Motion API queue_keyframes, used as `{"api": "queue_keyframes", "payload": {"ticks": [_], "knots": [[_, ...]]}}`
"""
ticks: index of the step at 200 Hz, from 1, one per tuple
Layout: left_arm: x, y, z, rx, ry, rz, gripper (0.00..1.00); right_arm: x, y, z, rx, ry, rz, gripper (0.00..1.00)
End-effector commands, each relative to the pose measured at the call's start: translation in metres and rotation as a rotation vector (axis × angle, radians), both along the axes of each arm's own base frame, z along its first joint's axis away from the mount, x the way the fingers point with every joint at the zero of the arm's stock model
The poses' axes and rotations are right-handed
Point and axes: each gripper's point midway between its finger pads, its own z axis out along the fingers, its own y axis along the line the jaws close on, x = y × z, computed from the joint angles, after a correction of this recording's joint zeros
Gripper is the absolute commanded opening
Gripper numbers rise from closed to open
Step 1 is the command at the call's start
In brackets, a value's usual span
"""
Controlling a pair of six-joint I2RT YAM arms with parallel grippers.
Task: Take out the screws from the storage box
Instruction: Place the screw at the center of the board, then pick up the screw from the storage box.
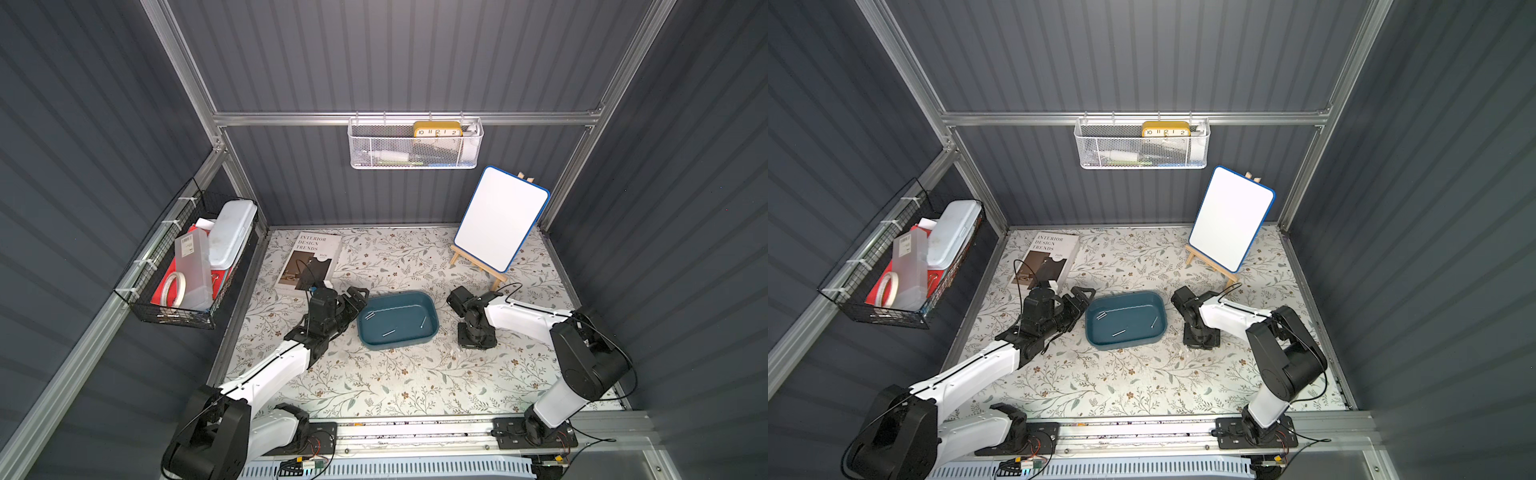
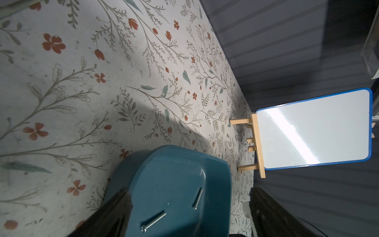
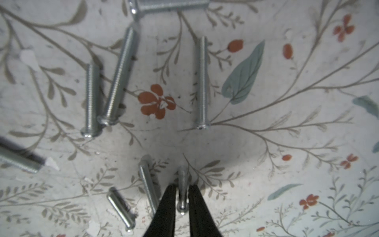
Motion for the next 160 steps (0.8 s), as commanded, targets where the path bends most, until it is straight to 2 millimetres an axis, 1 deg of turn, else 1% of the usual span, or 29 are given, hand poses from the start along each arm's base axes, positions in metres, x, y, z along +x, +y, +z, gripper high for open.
{"api": "queue_keyframes", "payload": {"ticks": [1, 21, 70, 91, 112, 130, 146, 160], "knots": [[0.005, -0.001, 0.009, 0.017, -0.02, -0.004, 0.93, 0.0, 0.002, 0.006, 0.025, -0.012, -0.006, 0.2], [0.006, -0.001, 0.014, 0.024, -0.033, -0.006, 0.93, 0.005, 0.004, 0.023, 0.04, -0.048, -0.005, 0.21], [0.016, -0.001, 0.039, 0.066, -0.088, -0.011, 0.89, 0.013, 0.004, 0.072, 0.094, -0.18, -0.014, 0.22], [0.019, 0.0, 0.041, 0.084, -0.088, -0.004, 0.89, 0.011, 0.008, 0.093, 0.148, -0.218, -0.012, 0.22], [0.019, 0.0, 0.039, 0.081, -0.081, -0.006, 0.89, 0.013, 0.02, 0.117, 0.251, -0.286, -0.007, 0.23], [0.018, 0.002, 0.035, 0.078, -0.073, 0.006, 0.9, 0.015, 0.03, 0.138, 0.325, -0.324, -0.03, 0.25], [0.016, 0.003, 0.032, 0.069, -0.065, 0.017, 0.9, 0.017, 0.045, 0.149, 0.388, -0.331, -0.043, 0.31], [0.014, 0.005, 0.033, 0.055, -0.068, 0.026, 0.9, 0.02, 0.061, 0.153, 0.406, -0.319, -0.049, 0.35]]}}
